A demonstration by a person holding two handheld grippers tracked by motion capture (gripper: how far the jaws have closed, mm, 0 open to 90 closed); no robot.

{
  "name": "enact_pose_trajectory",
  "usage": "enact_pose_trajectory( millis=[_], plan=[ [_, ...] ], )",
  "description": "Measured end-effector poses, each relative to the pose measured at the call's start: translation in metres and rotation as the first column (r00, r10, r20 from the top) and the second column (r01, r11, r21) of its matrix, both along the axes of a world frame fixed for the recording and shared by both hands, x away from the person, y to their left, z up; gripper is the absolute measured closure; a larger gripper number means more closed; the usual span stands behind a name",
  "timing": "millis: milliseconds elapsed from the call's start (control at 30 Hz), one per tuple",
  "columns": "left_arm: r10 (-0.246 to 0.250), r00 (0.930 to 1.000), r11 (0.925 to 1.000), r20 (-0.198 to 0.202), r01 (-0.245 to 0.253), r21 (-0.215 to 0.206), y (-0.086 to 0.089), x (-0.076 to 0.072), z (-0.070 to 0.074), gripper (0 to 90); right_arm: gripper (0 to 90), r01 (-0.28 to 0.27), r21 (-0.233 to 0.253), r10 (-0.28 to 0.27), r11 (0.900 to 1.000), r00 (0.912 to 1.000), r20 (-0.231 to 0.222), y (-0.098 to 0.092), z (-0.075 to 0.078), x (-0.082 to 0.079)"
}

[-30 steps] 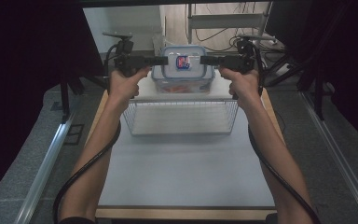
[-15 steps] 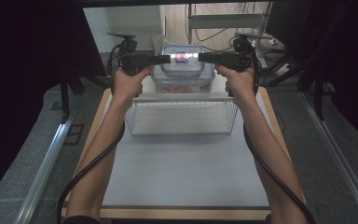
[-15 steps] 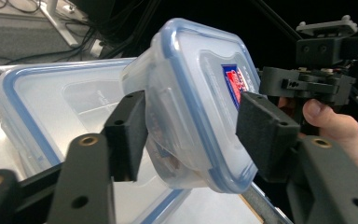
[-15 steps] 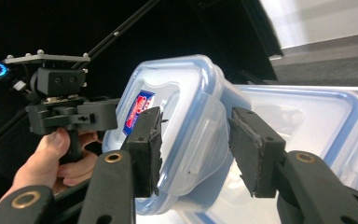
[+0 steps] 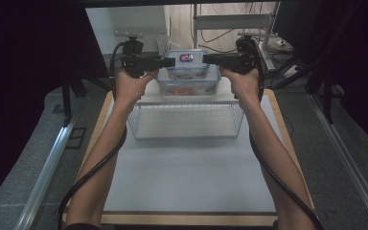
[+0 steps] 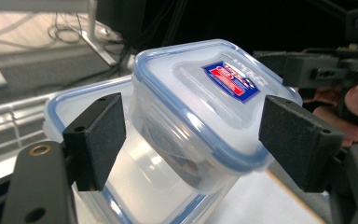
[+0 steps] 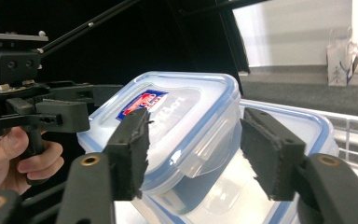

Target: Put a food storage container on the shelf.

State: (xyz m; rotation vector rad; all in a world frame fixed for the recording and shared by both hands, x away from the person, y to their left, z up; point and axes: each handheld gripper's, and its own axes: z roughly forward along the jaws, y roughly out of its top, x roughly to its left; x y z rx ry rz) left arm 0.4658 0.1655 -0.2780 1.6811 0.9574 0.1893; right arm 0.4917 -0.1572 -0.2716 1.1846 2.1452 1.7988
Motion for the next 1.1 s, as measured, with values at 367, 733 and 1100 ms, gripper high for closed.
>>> enact_pose_trajectory(
  millis=[367,733,1100],
  plan=[
    [-0.023,0.9962,0.9983,0.084,0.019,0.056,0.001,-0.023,-0.003,12.6,24.1,-0.044,-0.088,0.051,0.995,0.9948,0.088,-0.004,-0.002,-0.017],
    [-0.048,0.9910,0.9836,0.125,0.025,0.179,-0.008,-0.049,-0.014,5.6,15.3,-0.044,-0.178,0.067,0.983,0.9899,0.125,-0.004,-0.012,-0.033],
    [-0.052,0.9879,0.9760,0.146,0.020,0.217,-0.008,-0.067,-0.030,3.6,11.4,-0.057,-0.215,0.090,0.975,0.9848,0.149,-0.004,-0.022,-0.049]
  ],
)
